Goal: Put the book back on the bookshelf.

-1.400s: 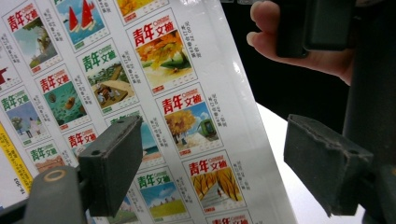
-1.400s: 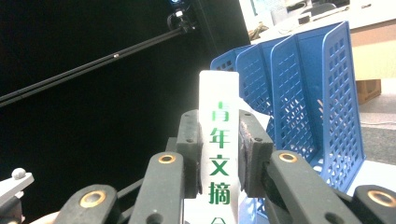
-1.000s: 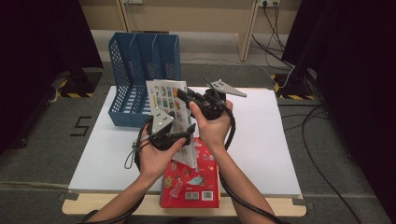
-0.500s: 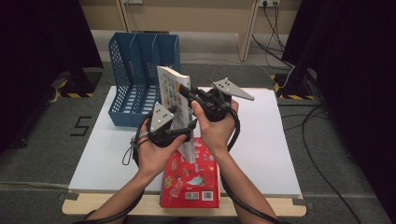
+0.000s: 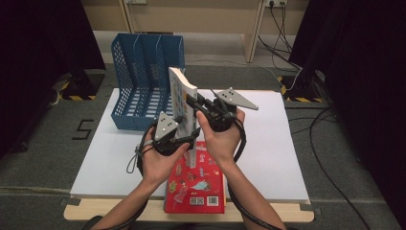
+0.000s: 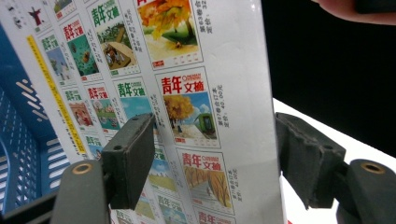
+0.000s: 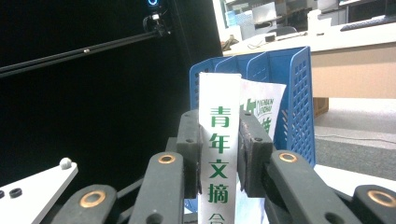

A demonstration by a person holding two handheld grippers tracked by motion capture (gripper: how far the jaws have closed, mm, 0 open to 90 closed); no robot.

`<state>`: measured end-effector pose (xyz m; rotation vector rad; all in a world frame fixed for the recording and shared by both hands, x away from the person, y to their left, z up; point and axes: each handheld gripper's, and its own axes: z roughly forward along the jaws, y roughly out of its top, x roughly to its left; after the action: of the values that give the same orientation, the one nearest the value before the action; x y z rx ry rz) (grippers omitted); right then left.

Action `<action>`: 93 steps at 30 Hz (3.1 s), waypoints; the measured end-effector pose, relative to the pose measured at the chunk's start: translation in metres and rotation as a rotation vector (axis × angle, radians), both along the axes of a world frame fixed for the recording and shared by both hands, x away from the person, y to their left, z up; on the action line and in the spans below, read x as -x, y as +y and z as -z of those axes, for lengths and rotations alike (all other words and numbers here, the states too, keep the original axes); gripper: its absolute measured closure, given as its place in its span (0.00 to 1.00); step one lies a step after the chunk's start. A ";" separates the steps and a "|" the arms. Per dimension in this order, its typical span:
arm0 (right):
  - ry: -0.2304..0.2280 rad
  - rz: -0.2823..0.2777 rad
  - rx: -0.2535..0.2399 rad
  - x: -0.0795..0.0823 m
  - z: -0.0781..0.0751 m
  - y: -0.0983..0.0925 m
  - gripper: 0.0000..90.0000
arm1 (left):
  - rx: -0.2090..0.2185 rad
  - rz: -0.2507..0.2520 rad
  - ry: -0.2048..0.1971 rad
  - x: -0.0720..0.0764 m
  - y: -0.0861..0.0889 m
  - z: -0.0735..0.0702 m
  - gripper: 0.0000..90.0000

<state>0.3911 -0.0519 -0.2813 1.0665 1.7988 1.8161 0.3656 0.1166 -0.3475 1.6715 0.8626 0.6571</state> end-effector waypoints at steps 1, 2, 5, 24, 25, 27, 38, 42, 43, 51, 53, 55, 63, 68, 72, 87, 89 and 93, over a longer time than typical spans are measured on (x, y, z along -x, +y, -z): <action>-0.005 0.001 -0.001 0.001 0.000 0.000 0.83 | 0.002 -0.004 -0.004 0.001 -0.001 0.001 0.33; -0.005 0.001 -0.001 0.001 0.000 0.000 0.83 | 0.002 -0.004 -0.004 0.001 -0.001 0.001 0.34; -0.008 0.009 0.011 0.002 0.001 0.001 0.82 | 0.005 -0.040 -0.039 0.004 -0.006 0.005 0.33; -0.014 0.032 0.021 0.005 0.002 0.004 0.82 | -0.050 -0.139 -0.100 -0.004 -0.022 0.008 0.23; -0.012 0.028 0.023 0.006 0.002 0.004 0.82 | -0.046 -0.145 -0.100 -0.006 -0.021 0.008 0.24; -0.015 0.021 0.032 0.007 0.002 0.005 0.82 | -0.034 -0.141 -0.089 -0.007 -0.020 0.008 0.24; 0.009 0.001 0.028 0.011 0.003 0.009 0.81 | -0.031 -0.122 -0.091 -0.009 -0.005 0.010 0.40; 0.001 -0.014 0.045 0.013 0.002 0.014 0.81 | -0.025 -0.127 -0.098 -0.007 -0.001 0.010 0.41; 0.002 -0.017 0.045 0.013 0.002 0.014 0.81 | -0.018 -0.130 -0.099 -0.007 0.000 0.011 0.42; 0.010 -0.044 0.069 0.013 0.000 0.023 0.79 | -0.009 -0.167 -0.091 -0.001 0.004 0.013 0.46; 0.017 -0.055 0.069 0.013 0.000 0.024 0.79 | 0.001 -0.175 -0.085 0.000 0.005 0.013 0.47; 0.007 -0.063 0.078 0.012 -0.001 0.025 0.78 | 0.007 -0.180 -0.076 0.001 0.006 0.013 0.49; -0.015 -0.078 0.105 0.014 0.000 0.030 0.77 | 0.018 -0.186 -0.060 0.003 0.007 0.014 0.51; -0.013 -0.068 0.099 0.015 0.002 0.031 0.77 | 0.017 -0.199 -0.049 0.002 0.005 0.014 0.52; -0.015 -0.053 0.110 0.016 0.002 0.031 0.77 | 0.023 -0.207 -0.044 0.001 0.003 0.013 0.51; -0.012 -0.084 0.119 0.018 0.003 0.037 0.73 | 0.027 -0.227 -0.012 0.004 0.006 0.014 0.66; -0.029 -0.087 0.129 0.017 0.004 0.038 0.73 | 0.021 -0.229 -0.008 0.003 0.008 0.014 0.68; -0.013 -0.099 0.120 0.016 0.004 0.039 0.72 | 0.027 -0.233 -0.010 0.003 0.009 0.016 0.73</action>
<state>0.3747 -0.0131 -0.2857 0.9341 1.9576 1.7408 0.3623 0.1255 -0.3633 1.5554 1.0644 0.8076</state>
